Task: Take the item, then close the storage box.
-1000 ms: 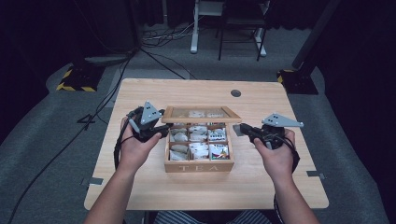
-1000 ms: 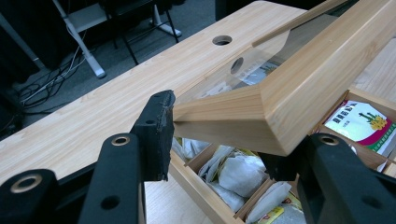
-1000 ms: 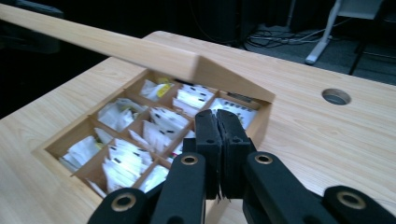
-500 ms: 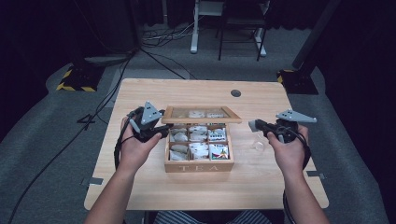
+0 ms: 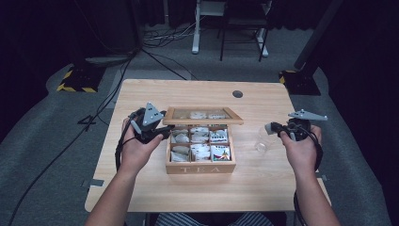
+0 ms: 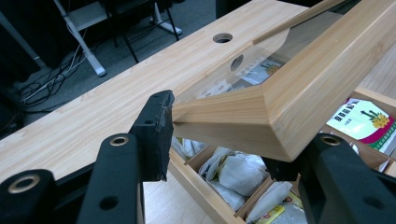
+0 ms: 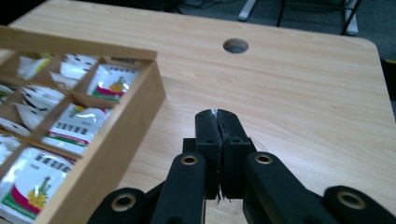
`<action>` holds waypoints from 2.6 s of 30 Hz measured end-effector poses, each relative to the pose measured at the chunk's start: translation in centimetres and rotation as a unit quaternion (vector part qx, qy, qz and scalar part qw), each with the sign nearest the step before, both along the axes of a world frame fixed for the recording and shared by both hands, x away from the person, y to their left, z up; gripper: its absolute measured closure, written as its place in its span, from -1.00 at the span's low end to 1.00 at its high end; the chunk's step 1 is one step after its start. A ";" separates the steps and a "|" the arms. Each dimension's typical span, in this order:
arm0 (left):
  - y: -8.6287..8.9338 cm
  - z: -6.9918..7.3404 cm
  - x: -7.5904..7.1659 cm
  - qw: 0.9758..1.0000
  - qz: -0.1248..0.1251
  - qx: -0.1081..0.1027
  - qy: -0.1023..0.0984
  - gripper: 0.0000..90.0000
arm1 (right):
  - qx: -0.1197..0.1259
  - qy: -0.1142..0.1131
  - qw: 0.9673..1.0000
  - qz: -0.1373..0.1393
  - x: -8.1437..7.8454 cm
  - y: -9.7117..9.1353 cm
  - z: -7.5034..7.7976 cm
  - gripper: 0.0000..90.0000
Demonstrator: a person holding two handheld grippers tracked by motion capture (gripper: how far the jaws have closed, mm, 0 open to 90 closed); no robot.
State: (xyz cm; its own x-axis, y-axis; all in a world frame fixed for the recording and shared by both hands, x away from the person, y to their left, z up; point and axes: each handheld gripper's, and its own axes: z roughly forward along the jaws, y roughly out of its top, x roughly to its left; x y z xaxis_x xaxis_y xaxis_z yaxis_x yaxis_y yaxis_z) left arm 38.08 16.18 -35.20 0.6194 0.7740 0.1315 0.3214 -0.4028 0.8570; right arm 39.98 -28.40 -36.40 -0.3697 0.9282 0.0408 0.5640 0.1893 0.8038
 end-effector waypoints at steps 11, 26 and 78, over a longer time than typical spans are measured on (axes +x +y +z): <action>0.0 0.0 0.0 1.000 -0.001 0.002 0.000 0.12 | -0.031 0.052 0.998 -0.006 1.2 -0.4 -1.5 0.97; 0.0 0.0 0.0 1.000 -0.002 0.003 0.000 0.12 | -0.044 0.084 0.996 -0.005 2.5 0.1 -3.5 0.97; -0.2 -0.2 0.0 0.999 0.007 0.004 0.034 0.06 | 0.004 0.033 0.998 -0.050 0.9 -7.9 -6.8 -0.15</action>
